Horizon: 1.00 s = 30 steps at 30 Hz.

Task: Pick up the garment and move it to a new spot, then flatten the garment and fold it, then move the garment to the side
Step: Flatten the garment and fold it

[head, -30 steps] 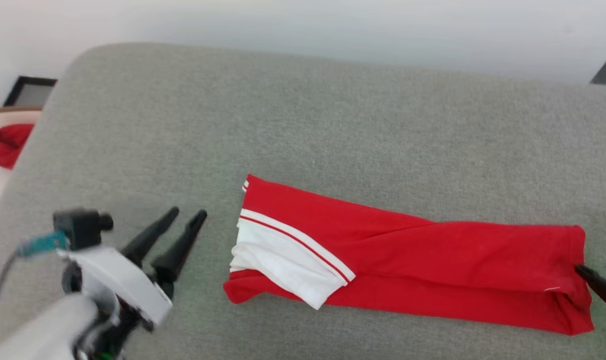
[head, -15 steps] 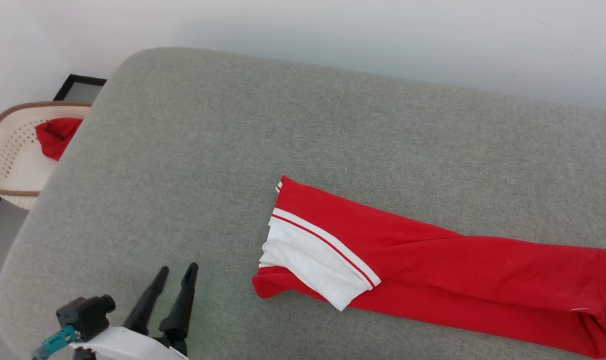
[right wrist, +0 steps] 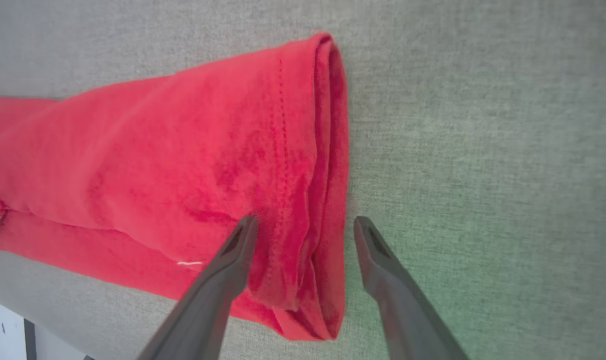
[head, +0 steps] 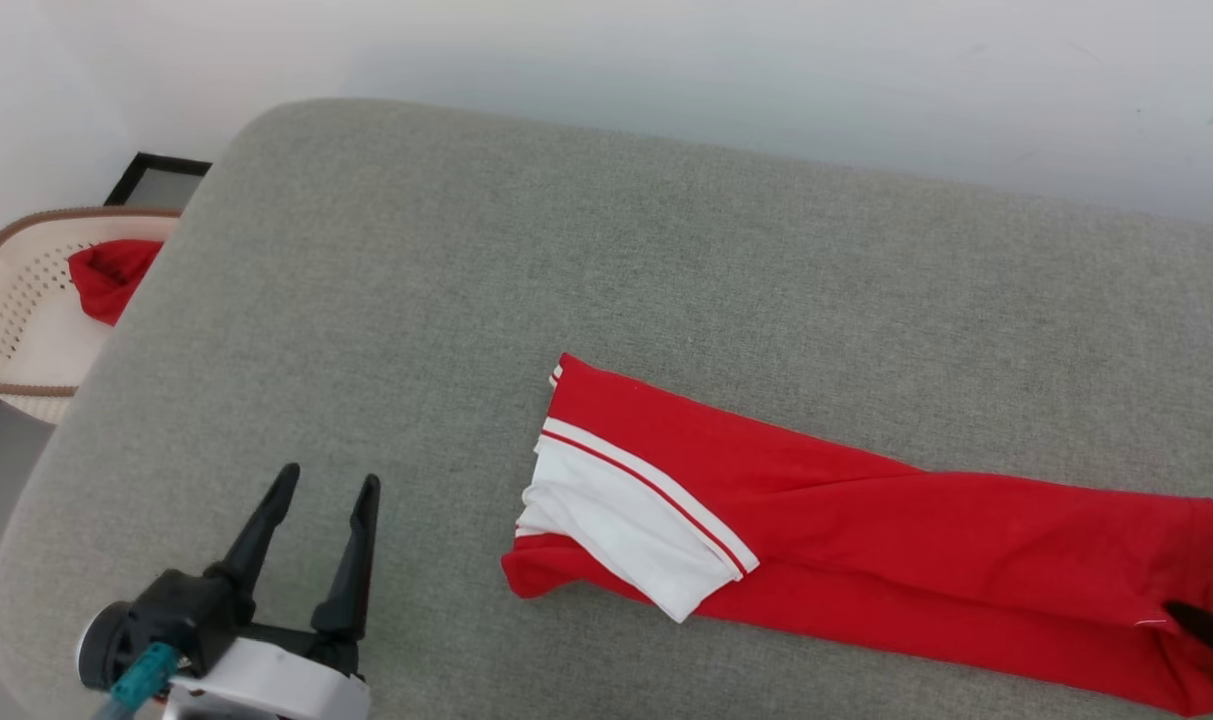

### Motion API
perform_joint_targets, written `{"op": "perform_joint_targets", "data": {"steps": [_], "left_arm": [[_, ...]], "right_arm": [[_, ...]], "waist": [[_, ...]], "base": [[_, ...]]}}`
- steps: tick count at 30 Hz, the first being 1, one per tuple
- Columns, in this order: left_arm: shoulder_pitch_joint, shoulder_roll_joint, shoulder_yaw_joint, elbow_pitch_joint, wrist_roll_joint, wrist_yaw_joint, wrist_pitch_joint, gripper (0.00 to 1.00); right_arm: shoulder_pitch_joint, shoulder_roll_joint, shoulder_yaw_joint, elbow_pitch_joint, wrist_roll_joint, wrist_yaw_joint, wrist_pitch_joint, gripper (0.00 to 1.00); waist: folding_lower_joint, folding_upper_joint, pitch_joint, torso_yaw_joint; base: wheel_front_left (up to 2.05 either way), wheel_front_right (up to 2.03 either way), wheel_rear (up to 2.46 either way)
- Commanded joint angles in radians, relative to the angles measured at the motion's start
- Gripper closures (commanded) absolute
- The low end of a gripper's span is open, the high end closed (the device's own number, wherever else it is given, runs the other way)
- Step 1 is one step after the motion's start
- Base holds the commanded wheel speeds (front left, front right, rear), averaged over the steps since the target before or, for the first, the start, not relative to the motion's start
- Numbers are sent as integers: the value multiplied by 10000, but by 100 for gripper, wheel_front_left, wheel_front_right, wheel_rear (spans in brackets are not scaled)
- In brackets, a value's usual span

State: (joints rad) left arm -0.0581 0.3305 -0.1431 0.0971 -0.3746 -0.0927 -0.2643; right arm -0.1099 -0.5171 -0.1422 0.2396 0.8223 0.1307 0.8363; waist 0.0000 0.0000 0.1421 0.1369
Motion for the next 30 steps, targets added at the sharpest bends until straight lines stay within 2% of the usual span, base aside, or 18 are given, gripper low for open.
{"op": "perform_joint_targets", "data": {"steps": [1,11,12,13,14,17,21,30], "left_arm": [[121,-142,126,-46,239,-72,8,0],[-115,-829,593,274,1097,-337,8,0],[-135,-863,619,316,1133,-352,8,0],[-158,-886,634,352,1172,-368,8,0],[-178,-911,662,392,1184,-379,8,0],[-183,-877,713,488,1316,-379,8,0],[-83,-807,768,487,1364,-386,8,0],[-35,-677,956,304,1244,-391,8,0]], "right_arm": [[-217,161,5,140,-198,-1,123,0],[-1167,1372,-178,1499,-1945,-1,493,0],[-1227,1478,-123,1583,-2083,-1,517,22],[-1286,1591,-85,1642,-2205,-1,505,66],[-1337,1700,-75,1693,-2286,1,484,100],[-1488,1896,-139,1713,-2349,4,348,100],[-1729,1663,-678,1564,-2350,-9,-204,100],[-1681,327,-2458,1719,-2769,-7,-1181,100]], "waist": [[0,0,37,17],[0,0,466,183],[0,0,497,193],[0,0,530,200],[0,0,553,203],[0,0,606,150],[0,0,647,-41],[0,0,952,-691]], "base": [[0,0,0],[0,0,0],[0,0,0],[0,0,0],[0,0,0],[0,0,0],[0,0,0],[0,0,0]]}}
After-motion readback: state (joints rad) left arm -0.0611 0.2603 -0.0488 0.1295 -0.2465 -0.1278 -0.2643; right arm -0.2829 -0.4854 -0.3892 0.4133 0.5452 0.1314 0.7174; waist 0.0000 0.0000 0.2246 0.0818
